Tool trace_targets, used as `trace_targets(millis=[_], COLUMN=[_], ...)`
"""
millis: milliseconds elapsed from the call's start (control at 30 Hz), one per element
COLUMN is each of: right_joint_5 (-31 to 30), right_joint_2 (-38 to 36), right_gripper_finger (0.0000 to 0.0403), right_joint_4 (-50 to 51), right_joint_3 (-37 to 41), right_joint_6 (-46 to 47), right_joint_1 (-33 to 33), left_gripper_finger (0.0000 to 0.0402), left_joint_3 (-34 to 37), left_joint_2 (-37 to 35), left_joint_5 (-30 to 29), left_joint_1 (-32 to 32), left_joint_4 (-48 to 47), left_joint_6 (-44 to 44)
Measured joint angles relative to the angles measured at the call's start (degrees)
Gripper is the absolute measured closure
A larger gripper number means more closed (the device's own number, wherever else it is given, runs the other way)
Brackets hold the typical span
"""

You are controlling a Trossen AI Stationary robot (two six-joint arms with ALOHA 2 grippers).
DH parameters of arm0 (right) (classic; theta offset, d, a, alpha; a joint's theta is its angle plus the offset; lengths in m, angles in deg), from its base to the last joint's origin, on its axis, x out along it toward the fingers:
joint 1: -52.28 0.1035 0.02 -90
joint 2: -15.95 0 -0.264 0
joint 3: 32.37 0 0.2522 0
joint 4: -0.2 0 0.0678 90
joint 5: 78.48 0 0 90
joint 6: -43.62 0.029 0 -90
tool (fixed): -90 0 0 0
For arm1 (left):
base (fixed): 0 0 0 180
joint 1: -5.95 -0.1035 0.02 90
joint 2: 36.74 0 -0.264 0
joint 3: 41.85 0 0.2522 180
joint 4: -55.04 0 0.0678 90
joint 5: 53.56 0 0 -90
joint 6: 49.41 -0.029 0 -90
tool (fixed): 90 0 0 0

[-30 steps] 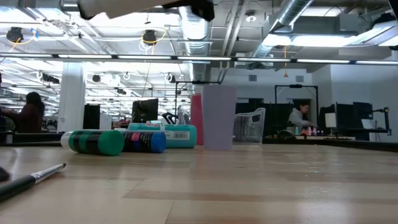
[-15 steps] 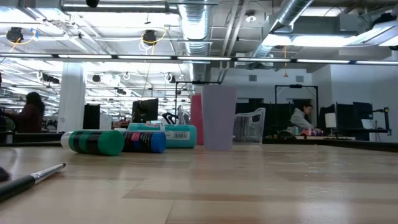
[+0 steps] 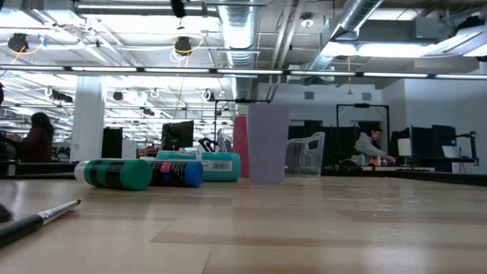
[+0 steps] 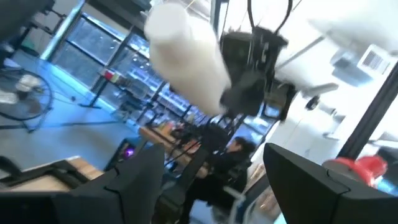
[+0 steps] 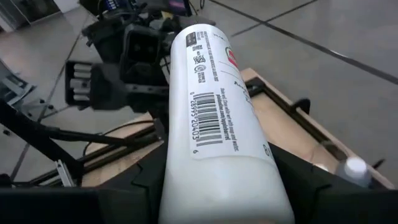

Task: Pick & Place Paint Supplies
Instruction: Put the white paint bottle into the transparent bin

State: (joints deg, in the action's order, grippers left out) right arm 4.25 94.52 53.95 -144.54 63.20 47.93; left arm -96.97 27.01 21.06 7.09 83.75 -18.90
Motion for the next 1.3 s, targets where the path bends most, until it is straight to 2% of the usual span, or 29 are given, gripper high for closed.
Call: trace_targets(millis=[133,300,500,600,767,867,1133,1300], right_joint_5=[-0.52,-0.45,-0.52,-0.12,-0.35,-0.37,-0.47,-0.30], right_joint_2=[-6.38,-14.50,-19.03,-19.34,-19.39,-19.37,-17.42,-16.95], right_gripper_finger=[0.0211,0.0211,0.0206,0.0211,0.0205,0.0197,0.0212,0.0194], right_joint_4=[-7.35,-22.76,-33.89,-33.81,-37.35,-37.59,-39.34,-39.40], right_joint_3=[10.27,23.38,33.11,34.13,34.08,34.08,34.10,34.08], right_joint_6=[2.12,7.45,11.37,11.18,11.84,11.97,13.09,13.09], right_joint_1=[0.92,0.47,0.45,0.49,0.43,0.02,-0.62,-1.08], left_gripper_finger=[0.0133,0.0133,0.0133,0.0133,0.0133,0.0133,0.0133,0.0134], left_joint_3=[0.00,-0.55,-10.88,-16.88,-22.32,-24.10,-26.49,-26.49], left_joint_2=[6.25,14.23,23.55,27.55,29.63,29.70,29.76,29.79], left_joint_5=[3.24,2.77,2.24,3.21,1.43,2.15,5.03,5.38], left_joint_1=[-3.84,-5.04,-5.04,-5.04,-5.28,-6.26,-8.83,-9.13], left_joint_4=[6.35,19.53,22.75,22.36,22.43,22.01,19.09,18.85], left_joint_6=[5.40,8.52,5.46,1.76,-0.76,-3.09,-1.39,0.15])
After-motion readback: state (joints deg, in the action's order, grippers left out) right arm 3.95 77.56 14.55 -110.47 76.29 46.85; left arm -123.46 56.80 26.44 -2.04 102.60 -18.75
